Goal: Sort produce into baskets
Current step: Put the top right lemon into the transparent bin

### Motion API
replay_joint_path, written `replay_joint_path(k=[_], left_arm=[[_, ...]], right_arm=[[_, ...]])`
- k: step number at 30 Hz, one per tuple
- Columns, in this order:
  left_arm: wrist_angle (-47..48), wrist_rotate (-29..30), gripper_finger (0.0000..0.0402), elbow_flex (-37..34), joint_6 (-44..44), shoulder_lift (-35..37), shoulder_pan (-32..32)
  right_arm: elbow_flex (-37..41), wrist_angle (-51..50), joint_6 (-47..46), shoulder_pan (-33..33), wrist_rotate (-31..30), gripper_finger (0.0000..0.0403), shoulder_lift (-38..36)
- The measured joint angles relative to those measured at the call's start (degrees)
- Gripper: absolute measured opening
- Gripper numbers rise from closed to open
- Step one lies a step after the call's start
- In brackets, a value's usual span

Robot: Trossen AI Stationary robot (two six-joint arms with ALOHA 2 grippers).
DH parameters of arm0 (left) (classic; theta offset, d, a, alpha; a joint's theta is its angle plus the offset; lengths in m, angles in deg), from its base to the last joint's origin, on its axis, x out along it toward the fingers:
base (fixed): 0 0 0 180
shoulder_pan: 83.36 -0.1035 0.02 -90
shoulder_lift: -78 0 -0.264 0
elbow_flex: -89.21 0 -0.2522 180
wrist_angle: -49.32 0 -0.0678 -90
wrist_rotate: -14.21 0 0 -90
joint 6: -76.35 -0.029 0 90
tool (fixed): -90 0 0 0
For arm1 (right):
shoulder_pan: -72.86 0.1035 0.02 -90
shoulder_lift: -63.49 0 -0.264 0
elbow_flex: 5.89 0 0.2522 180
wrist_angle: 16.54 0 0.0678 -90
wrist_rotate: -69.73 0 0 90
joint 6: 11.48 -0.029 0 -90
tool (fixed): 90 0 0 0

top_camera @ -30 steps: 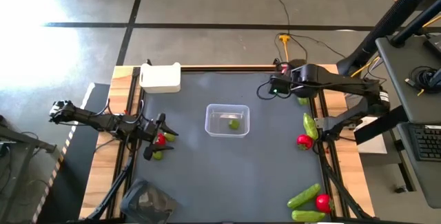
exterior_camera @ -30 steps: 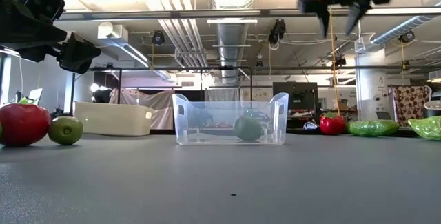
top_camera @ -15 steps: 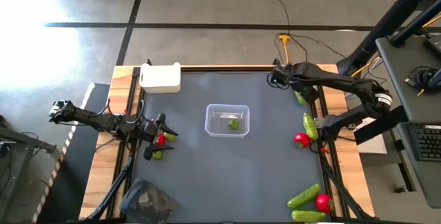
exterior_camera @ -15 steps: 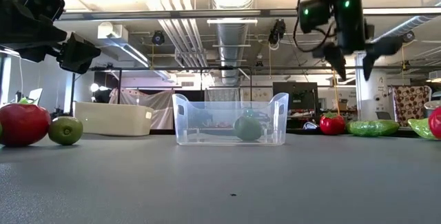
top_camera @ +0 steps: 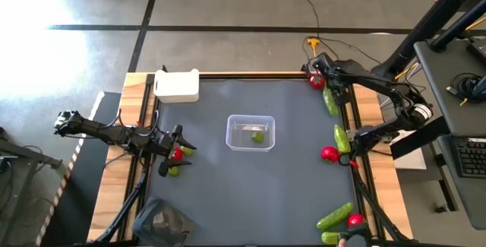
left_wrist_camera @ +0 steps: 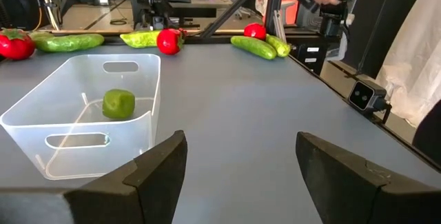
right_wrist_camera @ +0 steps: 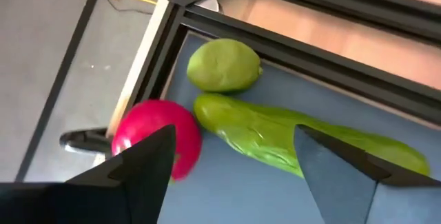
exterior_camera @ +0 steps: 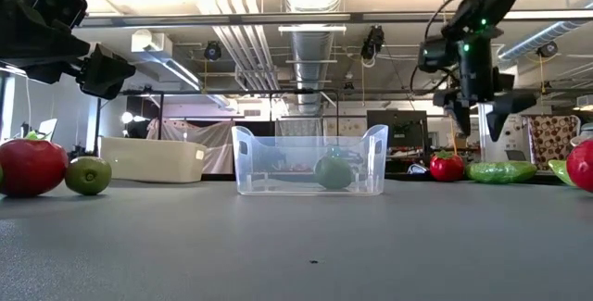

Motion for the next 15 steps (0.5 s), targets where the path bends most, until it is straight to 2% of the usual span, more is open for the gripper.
replay_joint_path(k=[9,15], left_arm=[[0.0,0.0,0.0255,0.0,0.0,0.0,0.0],[0.0,0.0,0.0255,0.0,0.0,0.0,0.0]], right_arm=[[-0.2,1.5,-3.3,-4.7,0.8,0.0352,6.0],[-1.3,5.6,-4.4,-7.1,1.4,0.0361,10.4]])
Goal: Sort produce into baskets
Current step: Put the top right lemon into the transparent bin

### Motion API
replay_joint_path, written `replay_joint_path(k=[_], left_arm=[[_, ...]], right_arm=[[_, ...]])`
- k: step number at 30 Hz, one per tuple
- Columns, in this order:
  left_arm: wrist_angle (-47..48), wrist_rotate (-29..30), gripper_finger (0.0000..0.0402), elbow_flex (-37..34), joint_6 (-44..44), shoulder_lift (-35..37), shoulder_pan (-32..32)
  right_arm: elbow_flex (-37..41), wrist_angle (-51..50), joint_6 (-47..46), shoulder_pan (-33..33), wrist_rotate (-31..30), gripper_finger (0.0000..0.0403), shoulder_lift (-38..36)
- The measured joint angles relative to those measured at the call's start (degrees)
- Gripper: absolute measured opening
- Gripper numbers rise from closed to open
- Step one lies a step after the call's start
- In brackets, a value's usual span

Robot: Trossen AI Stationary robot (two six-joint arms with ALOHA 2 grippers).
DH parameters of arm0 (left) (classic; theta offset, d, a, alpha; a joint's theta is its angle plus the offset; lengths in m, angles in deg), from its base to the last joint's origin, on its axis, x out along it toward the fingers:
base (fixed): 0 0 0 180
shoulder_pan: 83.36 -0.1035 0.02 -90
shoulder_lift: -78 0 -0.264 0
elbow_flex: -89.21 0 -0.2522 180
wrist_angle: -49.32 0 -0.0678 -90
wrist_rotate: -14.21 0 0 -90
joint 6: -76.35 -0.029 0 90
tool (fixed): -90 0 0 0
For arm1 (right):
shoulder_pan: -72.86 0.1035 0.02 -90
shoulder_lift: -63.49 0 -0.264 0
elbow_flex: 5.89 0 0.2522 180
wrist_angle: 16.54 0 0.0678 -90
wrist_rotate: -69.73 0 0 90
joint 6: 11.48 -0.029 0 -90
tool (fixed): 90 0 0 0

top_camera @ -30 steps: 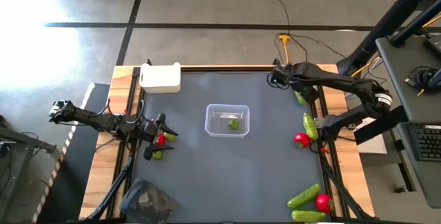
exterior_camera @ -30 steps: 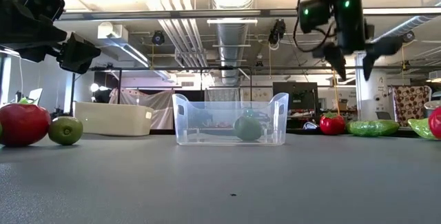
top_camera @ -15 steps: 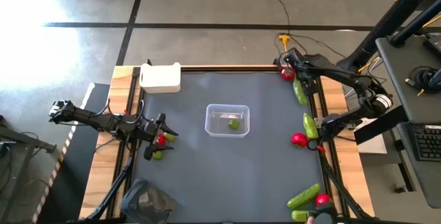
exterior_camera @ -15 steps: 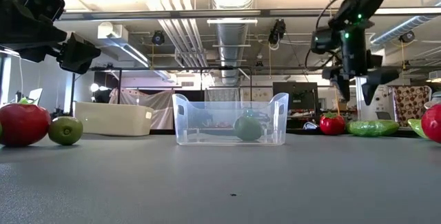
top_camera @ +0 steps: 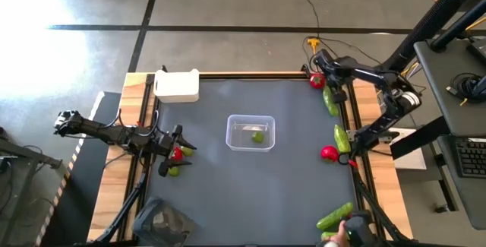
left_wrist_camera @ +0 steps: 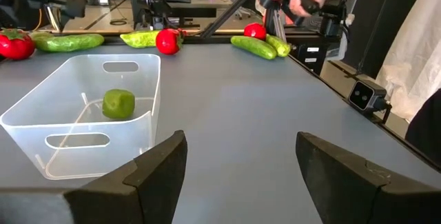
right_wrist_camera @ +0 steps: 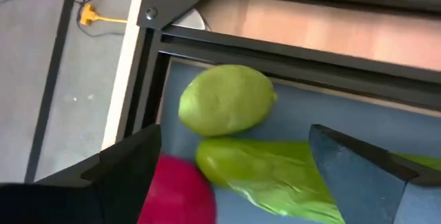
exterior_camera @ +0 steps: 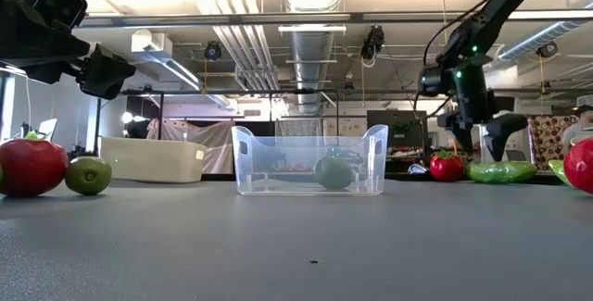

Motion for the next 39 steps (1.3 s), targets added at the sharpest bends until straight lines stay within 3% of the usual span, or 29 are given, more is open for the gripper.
replay_joint_path(k=[7,15,29,39], left_arm=[[0.0,0.0,0.0255,0.0,0.0,0.0,0.0],[0.0,0.0,0.0255,0.0,0.0,0.0,0.0],[0.0,0.0,0.0255,0.0,0.0,0.0,0.0],[0.0,0.0,0.0255,0.0,0.0,0.0,0.0]], right_arm=[[-0.2,2.4,-3.9,-2.6,3.3,0.0361,4.3],[-1.1,1.2,-7.2,-3.4,3.0,0.0358,5.9],[-1.0,-3.9,-4.5,-3.3,3.8,0.0256,5.6],[-0.9,-4.4,0.3,-0.6,2.9,0.0241,-1.7]])
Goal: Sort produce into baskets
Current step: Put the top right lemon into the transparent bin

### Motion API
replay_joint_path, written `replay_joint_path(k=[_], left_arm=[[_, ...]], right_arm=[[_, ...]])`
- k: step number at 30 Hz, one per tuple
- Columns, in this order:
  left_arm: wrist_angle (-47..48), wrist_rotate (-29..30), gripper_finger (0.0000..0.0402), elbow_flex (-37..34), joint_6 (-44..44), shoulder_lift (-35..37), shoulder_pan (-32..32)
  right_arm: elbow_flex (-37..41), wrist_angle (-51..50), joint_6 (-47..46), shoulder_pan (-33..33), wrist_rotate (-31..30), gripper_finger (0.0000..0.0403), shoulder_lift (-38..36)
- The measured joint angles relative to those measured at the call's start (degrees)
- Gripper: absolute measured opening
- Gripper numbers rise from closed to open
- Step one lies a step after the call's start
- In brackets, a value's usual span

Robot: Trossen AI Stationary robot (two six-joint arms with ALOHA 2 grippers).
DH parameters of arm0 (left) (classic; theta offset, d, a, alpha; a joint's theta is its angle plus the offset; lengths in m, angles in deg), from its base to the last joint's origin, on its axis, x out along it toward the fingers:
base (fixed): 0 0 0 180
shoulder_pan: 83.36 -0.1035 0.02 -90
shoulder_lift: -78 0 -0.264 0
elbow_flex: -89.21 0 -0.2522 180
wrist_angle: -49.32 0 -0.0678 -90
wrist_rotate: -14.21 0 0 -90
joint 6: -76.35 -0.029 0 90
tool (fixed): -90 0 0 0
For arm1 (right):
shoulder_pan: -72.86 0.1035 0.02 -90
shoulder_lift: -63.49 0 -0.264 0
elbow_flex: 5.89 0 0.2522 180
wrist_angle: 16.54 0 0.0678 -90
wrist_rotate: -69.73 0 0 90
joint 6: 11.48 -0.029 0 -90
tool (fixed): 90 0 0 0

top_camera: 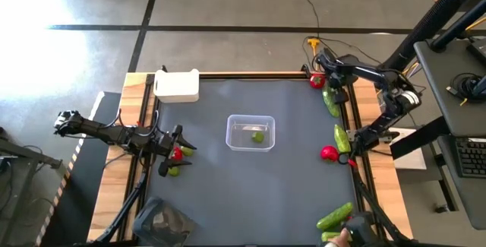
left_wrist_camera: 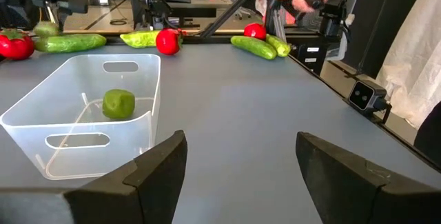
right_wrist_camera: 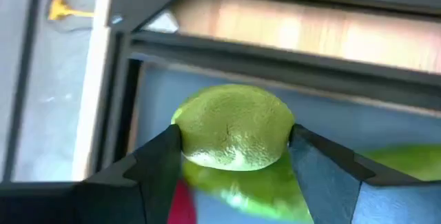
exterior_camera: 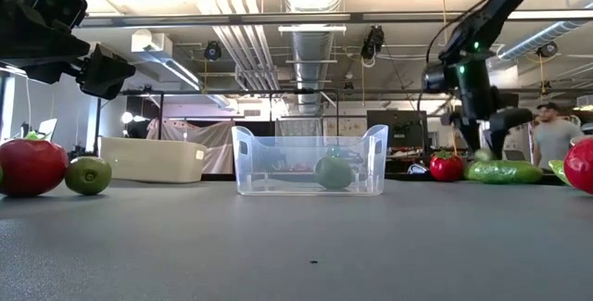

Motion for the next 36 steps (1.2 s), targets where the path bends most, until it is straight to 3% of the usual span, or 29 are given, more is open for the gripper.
replay_joint_path(k=[8,13,18,22,26,36], left_arm=[[0.0,0.0,0.0255,0.0,0.0,0.0,0.0],[0.0,0.0,0.0255,0.0,0.0,0.0,0.0],[0.0,0.0,0.0255,0.0,0.0,0.0,0.0],[0.0,0.0,0.0255,0.0,0.0,0.0,0.0],[0.0,0.0,0.0255,0.0,0.0,0.0,0.0],[0.0,0.0,0.0255,0.0,0.0,0.0,0.0]], right_arm=[[0.0,0.1,12.3,11.4,-5.8,0.0240,-10.9],[0.0,0.2,17.2,25.3,-5.9,0.0240,-14.4],[0.0,3.6,16.3,41.4,-5.5,0.0240,-13.9],[-2.0,9.5,16.2,52.9,-4.9,0.0240,-10.3],[-8.6,8.8,17.7,59.4,-4.3,0.0240,-4.0],[-32.7,-3.8,33.6,60.8,2.0,0.0240,16.1]])
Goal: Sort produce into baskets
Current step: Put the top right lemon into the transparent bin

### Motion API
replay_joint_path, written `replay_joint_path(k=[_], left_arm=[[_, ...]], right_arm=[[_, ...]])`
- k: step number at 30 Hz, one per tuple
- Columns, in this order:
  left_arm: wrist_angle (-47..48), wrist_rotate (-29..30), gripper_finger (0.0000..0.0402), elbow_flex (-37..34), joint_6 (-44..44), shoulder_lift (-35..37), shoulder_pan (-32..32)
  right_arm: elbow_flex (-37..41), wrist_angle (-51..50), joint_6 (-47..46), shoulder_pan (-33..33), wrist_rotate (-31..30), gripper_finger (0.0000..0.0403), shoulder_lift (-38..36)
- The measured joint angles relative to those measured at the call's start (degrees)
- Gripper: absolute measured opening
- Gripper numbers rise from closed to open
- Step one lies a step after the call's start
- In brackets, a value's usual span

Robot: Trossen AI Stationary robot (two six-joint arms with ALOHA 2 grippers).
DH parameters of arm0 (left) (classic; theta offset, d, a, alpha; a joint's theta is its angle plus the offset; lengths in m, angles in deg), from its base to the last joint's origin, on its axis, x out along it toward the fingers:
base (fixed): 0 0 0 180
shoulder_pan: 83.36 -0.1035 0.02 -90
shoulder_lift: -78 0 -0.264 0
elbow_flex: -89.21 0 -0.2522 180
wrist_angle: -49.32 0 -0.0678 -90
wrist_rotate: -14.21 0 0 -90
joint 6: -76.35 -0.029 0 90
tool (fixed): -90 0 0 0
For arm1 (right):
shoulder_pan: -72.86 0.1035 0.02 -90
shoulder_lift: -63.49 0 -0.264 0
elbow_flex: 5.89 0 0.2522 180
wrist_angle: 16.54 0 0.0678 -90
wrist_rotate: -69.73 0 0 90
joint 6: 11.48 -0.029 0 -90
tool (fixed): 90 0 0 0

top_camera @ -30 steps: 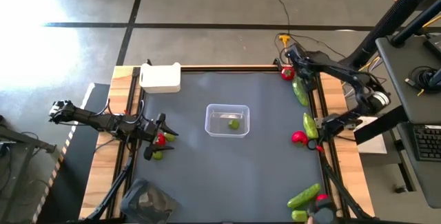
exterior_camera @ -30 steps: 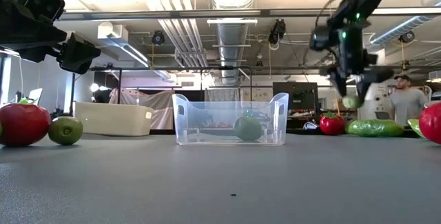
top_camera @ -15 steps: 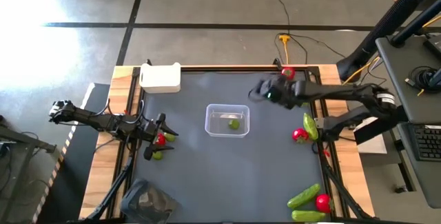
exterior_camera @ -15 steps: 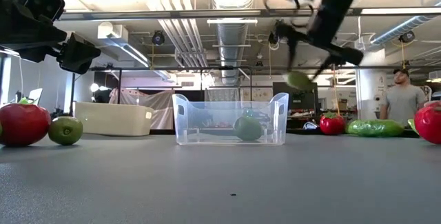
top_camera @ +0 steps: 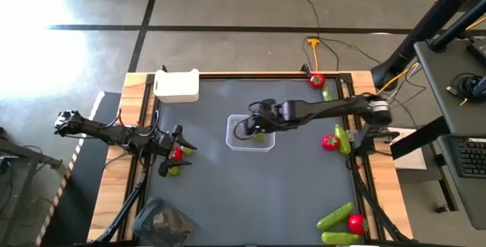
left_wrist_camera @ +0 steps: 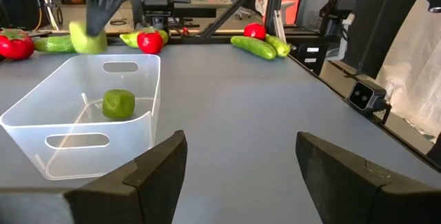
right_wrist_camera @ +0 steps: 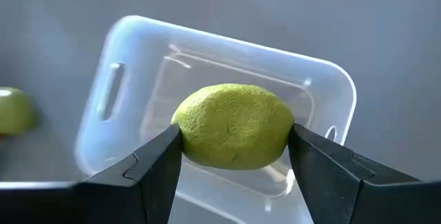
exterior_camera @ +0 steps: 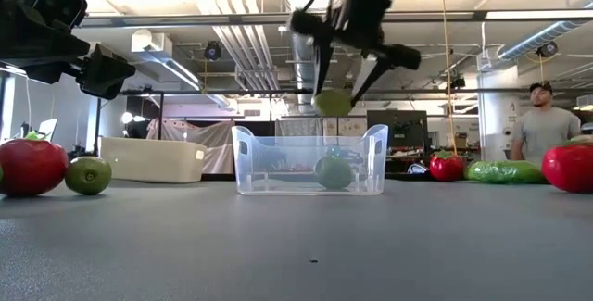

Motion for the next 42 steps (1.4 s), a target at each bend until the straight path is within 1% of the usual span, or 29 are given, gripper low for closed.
replay_joint_path(k=[3,5,9,12,15,24,28,33,36,42], left_arm=[[0.0,0.0,0.0255,0.0,0.0,0.0,0.0],[0.0,0.0,0.0255,0.0,0.0,0.0,0.0],[0.0,0.0,0.0255,0.0,0.0,0.0,0.0],[0.0,0.0,0.0255,0.0,0.0,0.0,0.0],[0.0,0.0,0.0255,0.0,0.0,0.0,0.0],[0.0,0.0,0.0255,0.0,0.0,0.0,0.0],[0.0,0.0,0.0255,0.0,0.0,0.0,0.0],[0.0,0.0,0.0255,0.0,0.0,0.0,0.0],[0.0,0.0,0.0255,0.0,0.0,0.0,0.0],[0.0,0.0,0.0255,0.0,0.0,0.0,0.0]], right_arm=[[-4.3,-4.8,-0.6,-0.4,0.0,0.0240,4.7],[-6.0,-5.2,-0.3,-0.6,0.0,0.0240,7.0],[-8.1,-5.9,-1.0,-0.9,-0.4,0.0240,10.4],[-8.9,-7.8,-2.3,-1.3,-2.8,0.0240,12.6],[-9.7,-7.6,-1.1,-1.6,-3.0,0.0240,14.3],[-9.8,-8.0,0.9,-1.6,-4.0,0.0240,15.9],[-9.8,-8.1,3.5,-1.7,-4.0,0.0240,16.6],[-9.8,-8.2,7.4,-1.8,-0.1,0.0240,18.0],[-9.8,-8.8,8.4,-1.8,1.4,0.0248,18.7],[-9.8,-9.2,8.7,-1.8,1.5,0.0276,18.8]])
